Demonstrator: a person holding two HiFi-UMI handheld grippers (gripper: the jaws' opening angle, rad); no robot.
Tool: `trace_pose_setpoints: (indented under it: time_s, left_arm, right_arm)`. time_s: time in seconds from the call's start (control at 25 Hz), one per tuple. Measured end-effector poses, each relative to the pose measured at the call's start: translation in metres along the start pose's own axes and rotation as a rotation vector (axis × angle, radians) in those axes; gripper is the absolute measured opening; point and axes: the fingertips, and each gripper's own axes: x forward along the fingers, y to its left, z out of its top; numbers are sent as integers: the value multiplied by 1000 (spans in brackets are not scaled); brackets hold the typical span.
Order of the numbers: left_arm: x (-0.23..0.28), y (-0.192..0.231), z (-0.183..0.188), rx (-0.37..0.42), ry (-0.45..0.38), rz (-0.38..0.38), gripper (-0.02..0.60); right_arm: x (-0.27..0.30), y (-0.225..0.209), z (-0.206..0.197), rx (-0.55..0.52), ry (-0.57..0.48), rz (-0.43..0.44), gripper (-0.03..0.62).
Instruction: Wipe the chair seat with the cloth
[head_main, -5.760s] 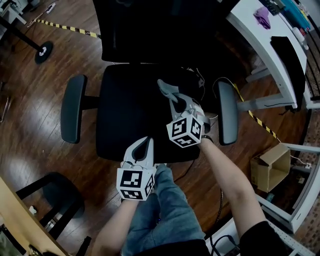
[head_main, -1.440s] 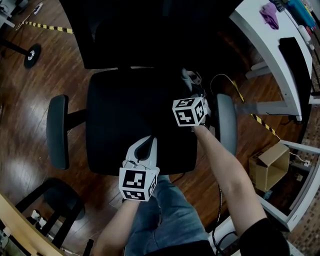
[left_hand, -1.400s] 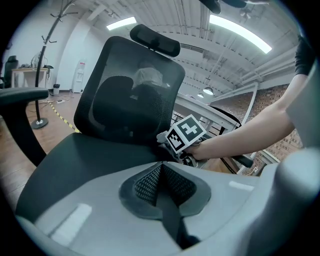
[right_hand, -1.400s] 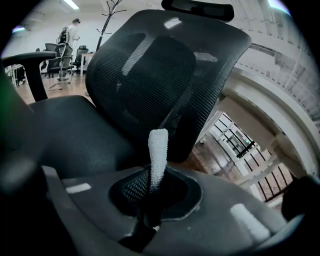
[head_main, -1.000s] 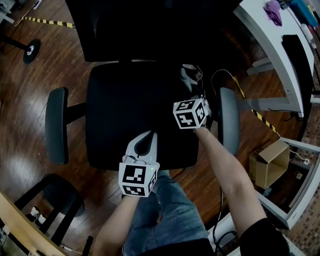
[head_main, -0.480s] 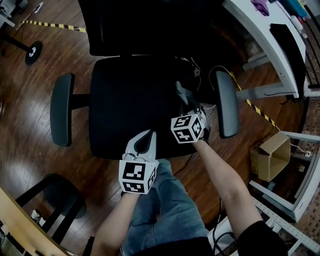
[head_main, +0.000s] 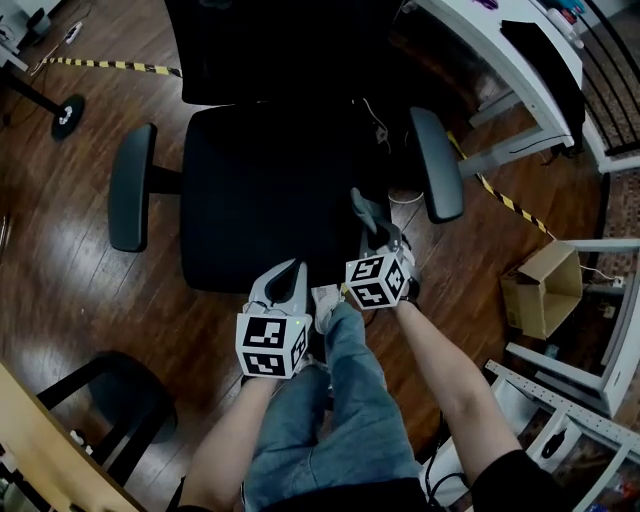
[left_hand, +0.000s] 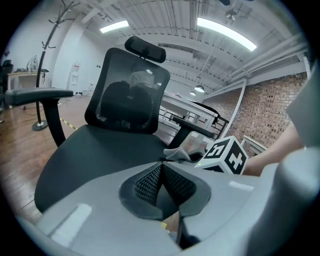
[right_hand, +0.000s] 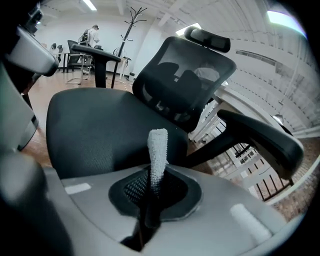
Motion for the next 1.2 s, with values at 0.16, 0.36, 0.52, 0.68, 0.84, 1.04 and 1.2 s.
trace_pose_setpoints:
  time_s: [0.16,0.36,0.52,0.68,0.84,1.04,1.2]
  left_arm:
    - [-10,-18,-18,-2,7,-9,3]
    - [-18,-43,-39,-17,11,-14,3]
    - [-20,-59,-55,-25,17,-5,3]
    - [-27,-77,-74,-17,27,8,3]
    - [-35,-89,-84,-11,21,24,3]
    - [-41,-114,-93,-9,23,17,3]
    - [-51,-129,-87,-10,-1,35,3]
  right_arm:
    - [-29,7,-25,12,3,3,6]
    - [-55,19,-56,22,7,21,6]
    - [-68,30,-78,43,-5,35,6]
    - [-78,44,-101,68,-10,58,6]
    - [-81,49,-107,94,-32,70,6]
    - [-98,37,-107,140,-115,55,6]
    - [-116,16,-116,281,-157,30,6]
